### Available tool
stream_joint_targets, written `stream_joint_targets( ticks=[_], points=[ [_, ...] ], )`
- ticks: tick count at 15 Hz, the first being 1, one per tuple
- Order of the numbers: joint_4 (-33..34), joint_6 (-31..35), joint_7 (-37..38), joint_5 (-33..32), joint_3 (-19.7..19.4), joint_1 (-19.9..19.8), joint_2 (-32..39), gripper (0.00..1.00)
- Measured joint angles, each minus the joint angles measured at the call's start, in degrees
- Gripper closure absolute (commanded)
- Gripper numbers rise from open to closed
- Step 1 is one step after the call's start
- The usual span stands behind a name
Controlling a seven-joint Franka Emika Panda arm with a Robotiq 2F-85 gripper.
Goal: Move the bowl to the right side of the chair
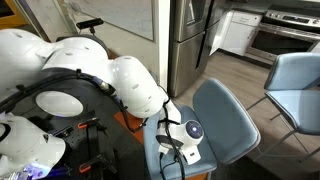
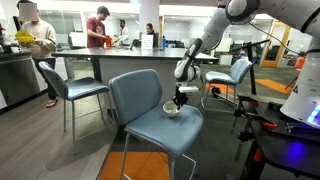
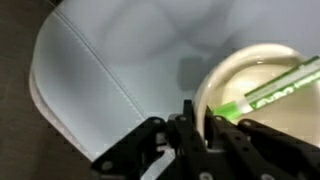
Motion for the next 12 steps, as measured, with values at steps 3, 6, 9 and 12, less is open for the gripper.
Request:
stream_joint_targets(
  ticks=[3,6,9,12],
  points=[
    [1.32,-3.75,0.14,2.81,0.10,-0.67,1.24,0.97],
    [2.42,-3.81,0.05,5.01,0.28,-1.13,2.84,0.64],
    [2.72,-3.81,-0.06,6.04,0.93,-2.18,3.13,0.49],
    [3.02,-3.78,-0.04,6.28,0.95,-2.43,3.45,0.25]
  ],
)
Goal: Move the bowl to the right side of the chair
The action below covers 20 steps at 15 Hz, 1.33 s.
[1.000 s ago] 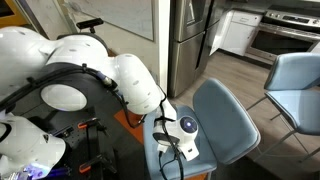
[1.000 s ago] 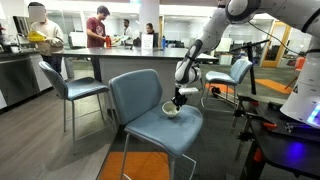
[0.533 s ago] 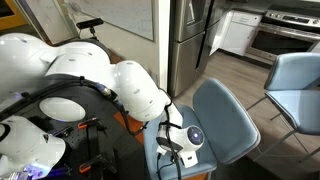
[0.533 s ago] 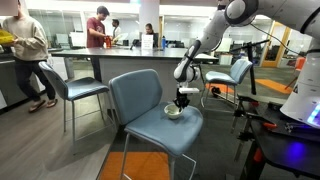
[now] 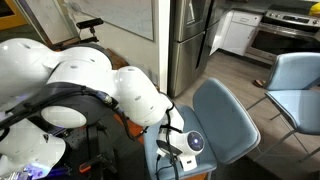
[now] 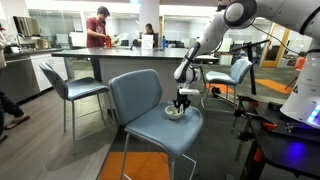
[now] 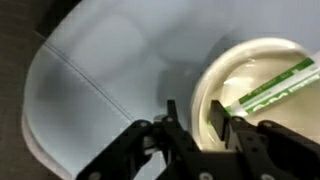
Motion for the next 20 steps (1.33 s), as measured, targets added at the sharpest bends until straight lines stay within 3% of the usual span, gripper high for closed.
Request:
stream_joint_targets(
  ticks=[3,4,7,13,17,20],
  points=[
    [-0.24,1.05,0.00,-0.03,-0.13,0.50,-0.32,0.04],
    [-0.63,1.95,0.00,-0.23,-0.45,1.09,-0.78,0.01],
    [-3.40,4.57,0.61,-1.52,-3.18,4.95,-3.86,0.00],
    [-14.26,3.37,7.71,-11.63,-13.61,20.43,-15.11,0.00],
    [-21.76,1.52,7.79,-19.92,-15.42,26.68,-25.66,0.00],
    [-27.12,0.73,6.31,-26.66,-15.10,28.16,-34.37,0.00]
  ],
)
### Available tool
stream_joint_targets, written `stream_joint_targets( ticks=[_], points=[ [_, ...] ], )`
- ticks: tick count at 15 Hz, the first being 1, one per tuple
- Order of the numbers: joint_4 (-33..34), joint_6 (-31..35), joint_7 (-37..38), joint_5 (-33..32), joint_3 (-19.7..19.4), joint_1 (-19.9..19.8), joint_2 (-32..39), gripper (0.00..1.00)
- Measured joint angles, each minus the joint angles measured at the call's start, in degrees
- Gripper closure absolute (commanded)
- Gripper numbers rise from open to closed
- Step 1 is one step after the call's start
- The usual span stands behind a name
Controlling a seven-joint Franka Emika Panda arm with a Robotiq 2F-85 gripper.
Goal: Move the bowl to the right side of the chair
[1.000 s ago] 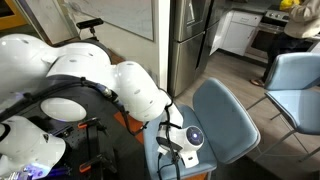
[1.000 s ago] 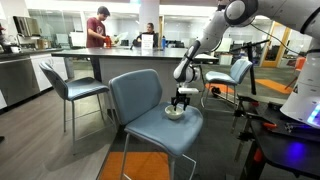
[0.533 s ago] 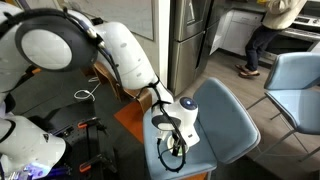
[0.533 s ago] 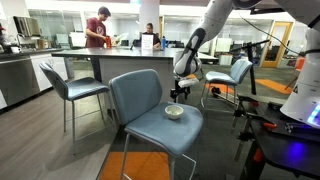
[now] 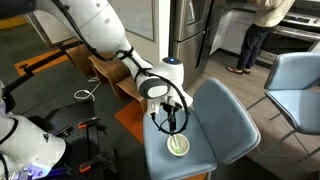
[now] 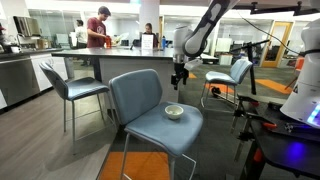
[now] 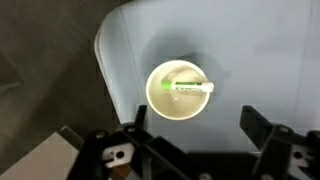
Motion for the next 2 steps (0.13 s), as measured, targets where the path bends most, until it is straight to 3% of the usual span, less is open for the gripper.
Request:
stream_joint_targets(
  ticks=[2],
  points=[
    [-3.14,-1.13,-2.51,-2.29,0.91,-0.23,-5.80,0.00]
  ],
)
